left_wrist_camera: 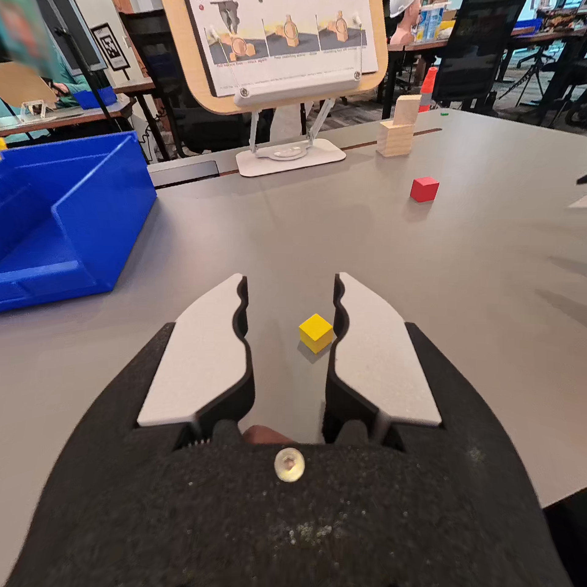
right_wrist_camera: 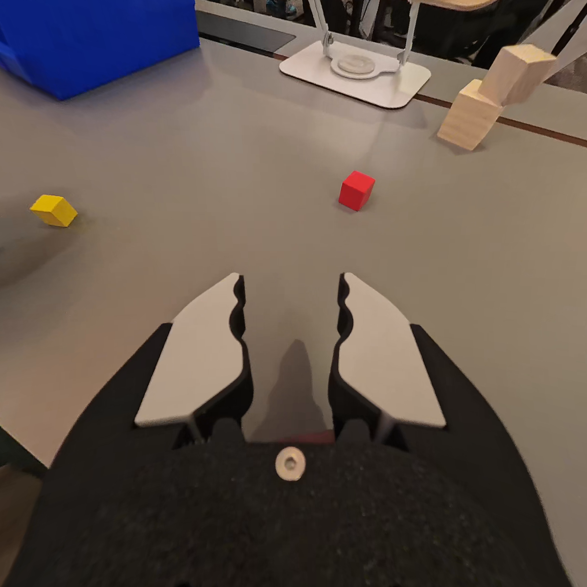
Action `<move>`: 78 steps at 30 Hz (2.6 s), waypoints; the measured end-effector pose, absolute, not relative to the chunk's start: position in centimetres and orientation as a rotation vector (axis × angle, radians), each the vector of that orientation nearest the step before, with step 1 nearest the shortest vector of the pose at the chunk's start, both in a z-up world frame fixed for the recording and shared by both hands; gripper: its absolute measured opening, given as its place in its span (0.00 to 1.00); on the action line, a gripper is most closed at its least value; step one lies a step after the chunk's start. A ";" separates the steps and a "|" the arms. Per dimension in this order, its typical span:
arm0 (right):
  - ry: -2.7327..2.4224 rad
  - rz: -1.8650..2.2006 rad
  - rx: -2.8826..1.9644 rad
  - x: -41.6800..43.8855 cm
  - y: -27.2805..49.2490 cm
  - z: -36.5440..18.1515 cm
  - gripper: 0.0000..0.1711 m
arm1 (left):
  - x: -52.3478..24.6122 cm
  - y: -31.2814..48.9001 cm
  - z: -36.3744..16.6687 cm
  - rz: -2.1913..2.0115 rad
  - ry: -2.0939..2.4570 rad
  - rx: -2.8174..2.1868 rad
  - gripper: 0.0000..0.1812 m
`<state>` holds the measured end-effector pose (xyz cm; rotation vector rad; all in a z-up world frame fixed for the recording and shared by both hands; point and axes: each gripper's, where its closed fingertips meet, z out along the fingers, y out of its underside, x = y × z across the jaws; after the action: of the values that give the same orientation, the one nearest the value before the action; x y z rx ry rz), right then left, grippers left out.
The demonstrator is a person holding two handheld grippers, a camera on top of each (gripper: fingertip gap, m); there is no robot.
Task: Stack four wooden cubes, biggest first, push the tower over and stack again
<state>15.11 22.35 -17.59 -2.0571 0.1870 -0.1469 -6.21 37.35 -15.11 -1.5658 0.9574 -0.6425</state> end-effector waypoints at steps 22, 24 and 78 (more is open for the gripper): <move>0.240 -0.152 -2.076 15.5 21.2 -18.7 0.33 | -5.9 36.8 -14.7 -0.643 0.939 -1.564 0.28; 0.240 -0.151 -2.079 15.5 21.2 -18.7 0.33 | -5.9 36.9 -14.8 -0.643 0.940 -1.566 0.28; 0.170 -0.034 -2.343 32.6 34.6 -23.3 0.33 | -5.9 36.5 -15.3 -0.580 1.037 -1.508 0.28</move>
<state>32.64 34.57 -23.34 -2.3430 0.1701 -0.0338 -5.94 36.47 -15.31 -1.5076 1.0370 -0.5802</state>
